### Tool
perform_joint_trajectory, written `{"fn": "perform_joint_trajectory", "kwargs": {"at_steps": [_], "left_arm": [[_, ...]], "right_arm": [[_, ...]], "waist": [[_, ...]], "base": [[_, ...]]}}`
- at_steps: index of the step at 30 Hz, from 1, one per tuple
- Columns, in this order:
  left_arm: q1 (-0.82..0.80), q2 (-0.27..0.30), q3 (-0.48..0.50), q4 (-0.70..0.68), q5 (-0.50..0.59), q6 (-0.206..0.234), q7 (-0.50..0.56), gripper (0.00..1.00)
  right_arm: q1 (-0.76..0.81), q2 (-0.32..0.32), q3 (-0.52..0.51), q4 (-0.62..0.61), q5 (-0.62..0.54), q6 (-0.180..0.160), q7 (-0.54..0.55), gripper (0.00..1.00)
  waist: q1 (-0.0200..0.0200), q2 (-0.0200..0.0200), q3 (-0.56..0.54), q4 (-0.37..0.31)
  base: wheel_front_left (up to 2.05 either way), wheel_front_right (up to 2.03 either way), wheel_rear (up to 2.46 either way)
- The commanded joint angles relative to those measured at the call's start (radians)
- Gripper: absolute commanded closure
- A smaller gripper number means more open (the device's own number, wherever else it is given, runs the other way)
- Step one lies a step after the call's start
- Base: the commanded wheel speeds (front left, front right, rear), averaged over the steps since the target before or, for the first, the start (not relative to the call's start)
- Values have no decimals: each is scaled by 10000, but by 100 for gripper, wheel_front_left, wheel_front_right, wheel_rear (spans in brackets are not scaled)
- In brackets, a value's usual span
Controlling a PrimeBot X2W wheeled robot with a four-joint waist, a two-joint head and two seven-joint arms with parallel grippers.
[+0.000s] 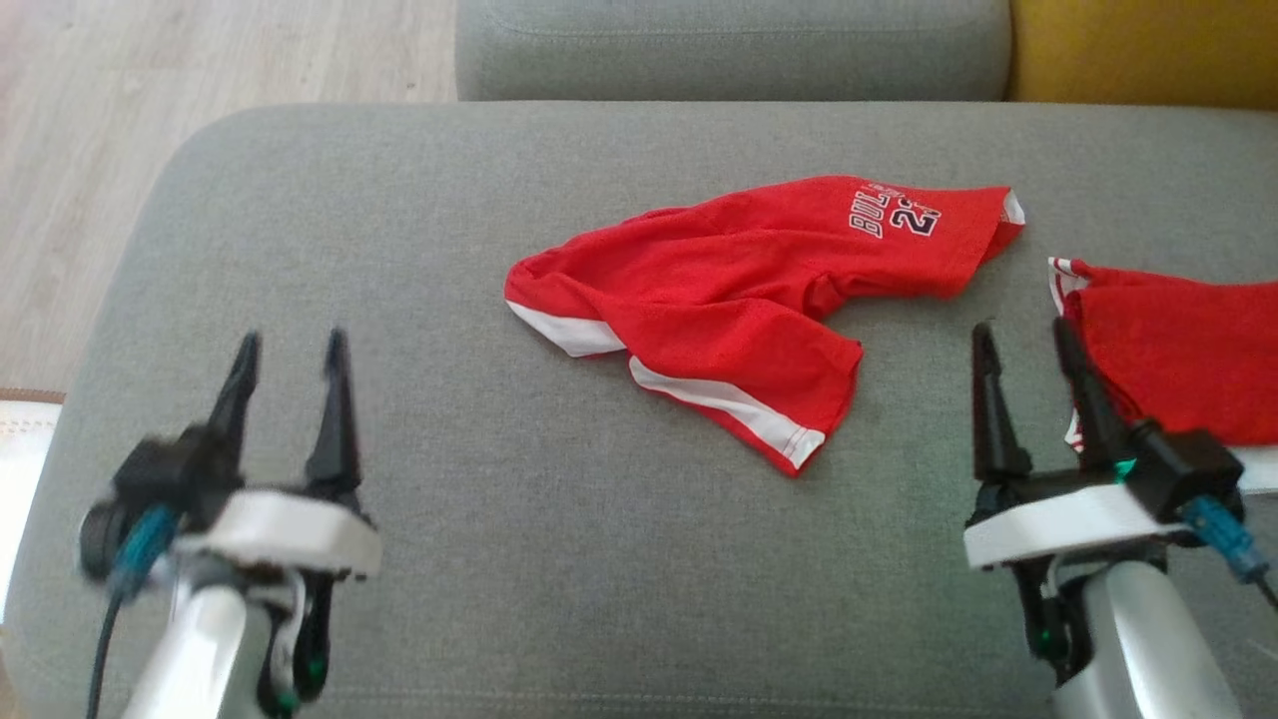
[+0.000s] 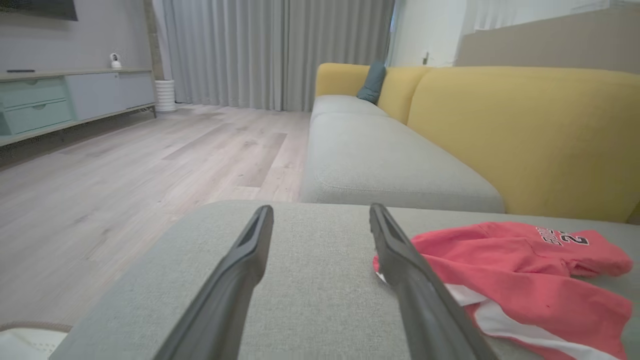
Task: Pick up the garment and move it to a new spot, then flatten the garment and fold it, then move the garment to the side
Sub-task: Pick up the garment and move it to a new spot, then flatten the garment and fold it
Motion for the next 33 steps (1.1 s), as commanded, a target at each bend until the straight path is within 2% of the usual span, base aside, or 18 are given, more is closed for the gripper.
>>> {"fn": "perform_joint_trajectory", "kwargs": {"at_steps": [1,4,10,15,23,27,33], "left_arm": [[-35,-1,806,-686,171,219,-118,0],[658,-501,1518,-1330,366,357,-119,0],[973,-905,1929,-1501,1007,-172,-120,0],[870,-1087,2182,-1330,1223,-440,-121,0],[784,-1544,2396,-922,1524,-924,-121,0],[672,-1724,2521,-728,1659,-1155,-121,0],[516,-1883,2587,-544,1833,-1373,-122,0]], "right_arm": [[-208,-14,341,-297,46,-7,-76,0],[-142,-14,451,-297,107,-7,-95,0],[-160,-14,674,-261,129,-7,-35,0],[-14,-14,1484,-116,583,-7,283,0],[245,-14,2989,690,2274,-7,1326,0],[74,-14,3231,1299,3097,-7,1672,0],[-348,-14,3379,1866,3886,-7,1636,0]], "waist": [[0,-1,-16,-28],[0,-1,-14,-59],[0,-1,58,-75],[0,-1,156,-91],[0,-1,441,61],[0,-1,618,209],[0,-1,819,416]], "base": [[0,0,0],[0,0,0],[0,0,0],[0,0,0],[0,0,0],[0,0,0],[0,0,0]]}}
